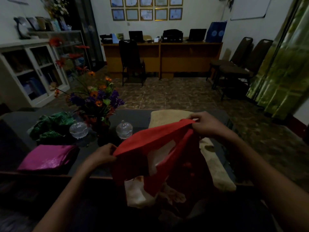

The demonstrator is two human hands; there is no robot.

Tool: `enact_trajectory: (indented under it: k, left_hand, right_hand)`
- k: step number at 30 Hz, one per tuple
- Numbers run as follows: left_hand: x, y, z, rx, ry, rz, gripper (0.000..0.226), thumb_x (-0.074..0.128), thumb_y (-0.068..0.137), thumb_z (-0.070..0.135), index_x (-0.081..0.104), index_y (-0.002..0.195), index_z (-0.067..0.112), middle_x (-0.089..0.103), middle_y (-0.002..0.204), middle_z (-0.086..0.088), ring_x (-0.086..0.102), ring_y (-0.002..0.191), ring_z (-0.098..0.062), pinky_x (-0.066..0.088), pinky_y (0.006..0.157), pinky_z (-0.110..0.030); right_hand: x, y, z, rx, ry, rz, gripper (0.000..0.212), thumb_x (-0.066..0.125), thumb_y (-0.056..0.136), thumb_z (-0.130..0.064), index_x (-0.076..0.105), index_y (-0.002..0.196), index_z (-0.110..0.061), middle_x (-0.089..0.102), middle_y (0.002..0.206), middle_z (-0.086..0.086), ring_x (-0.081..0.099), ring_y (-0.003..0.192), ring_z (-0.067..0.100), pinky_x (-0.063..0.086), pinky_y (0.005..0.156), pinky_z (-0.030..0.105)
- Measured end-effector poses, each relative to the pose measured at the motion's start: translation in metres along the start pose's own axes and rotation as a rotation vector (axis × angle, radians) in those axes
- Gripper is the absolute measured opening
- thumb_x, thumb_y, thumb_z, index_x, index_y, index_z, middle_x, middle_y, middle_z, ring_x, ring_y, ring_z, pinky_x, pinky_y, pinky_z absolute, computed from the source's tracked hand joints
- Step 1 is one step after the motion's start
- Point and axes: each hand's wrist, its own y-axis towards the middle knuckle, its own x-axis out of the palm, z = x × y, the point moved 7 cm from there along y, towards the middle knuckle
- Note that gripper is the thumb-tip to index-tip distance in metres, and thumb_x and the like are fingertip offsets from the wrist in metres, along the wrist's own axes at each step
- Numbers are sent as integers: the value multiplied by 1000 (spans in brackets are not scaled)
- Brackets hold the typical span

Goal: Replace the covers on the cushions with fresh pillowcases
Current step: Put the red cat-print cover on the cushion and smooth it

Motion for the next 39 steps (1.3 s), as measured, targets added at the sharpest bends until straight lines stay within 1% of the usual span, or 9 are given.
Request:
enact_trajectory:
  k: [5,8,14,17,23,27,33,37,39]
  left_hand:
    - [-15,-49,143,436,-199,-95,111,81,62,66,24,154,41,39,147,20,39,134,-2,39,108,-29]
    - [-10,-59,217,659,-130,-135,92,76,77,57,28,154,40,42,152,15,42,136,-1,39,112,-34]
    - [-47,-56,259,753,95,72,33,76,85,36,73,114,22,73,97,7,69,83,0,61,72,-26]
    - [-82,-67,257,772,96,289,17,75,87,31,77,102,21,74,91,9,68,76,2,57,63,-19]
    - [-144,-119,222,747,84,702,10,77,87,24,79,93,17,73,86,7,65,72,3,51,58,-10]
    - [-189,-148,171,594,77,836,12,76,88,27,76,92,15,68,84,2,64,72,-9,49,59,-20]
    - [-173,-132,100,284,190,507,18,72,90,32,67,102,20,69,108,-7,62,90,-14,52,68,-28]
    - [-127,-143,126,446,-58,253,84,79,69,53,43,141,31,51,133,14,54,115,-6,52,93,-30]
    - [-111,-147,148,555,-153,218,65,77,80,48,52,138,32,61,123,16,63,104,-3,57,86,-31]
  right_hand:
    - [16,-9,-43,-131,57,-350,15,76,86,-33,79,99,-27,76,99,-7,72,94,9,58,81,26]
    - [17,-7,-58,-196,37,-406,21,75,85,-13,75,99,-28,71,114,-6,69,103,14,59,81,30]
    - [1,-5,-55,-248,210,-332,48,76,81,5,68,109,-33,66,117,6,71,101,21,61,75,32]
    - [8,-17,-75,-395,138,-157,66,72,82,7,57,121,-45,57,108,3,65,91,18,56,61,21]
    - [66,-55,-96,-586,-147,254,118,78,71,-3,10,153,-53,41,129,-3,59,92,15,56,59,31]
    - [75,-51,-66,-285,-178,216,101,89,69,-25,30,149,-39,42,133,-1,57,103,14,54,72,30]
    - [36,-53,-99,-203,54,190,36,72,88,-7,66,117,-28,66,97,-10,65,84,7,60,68,30]
    - [19,-55,-155,-317,165,52,34,54,95,2,72,105,-25,70,101,0,69,91,16,56,67,26]
    - [8,-57,-184,-407,175,33,30,57,96,-1,73,103,-25,70,101,0,68,93,17,57,71,27]
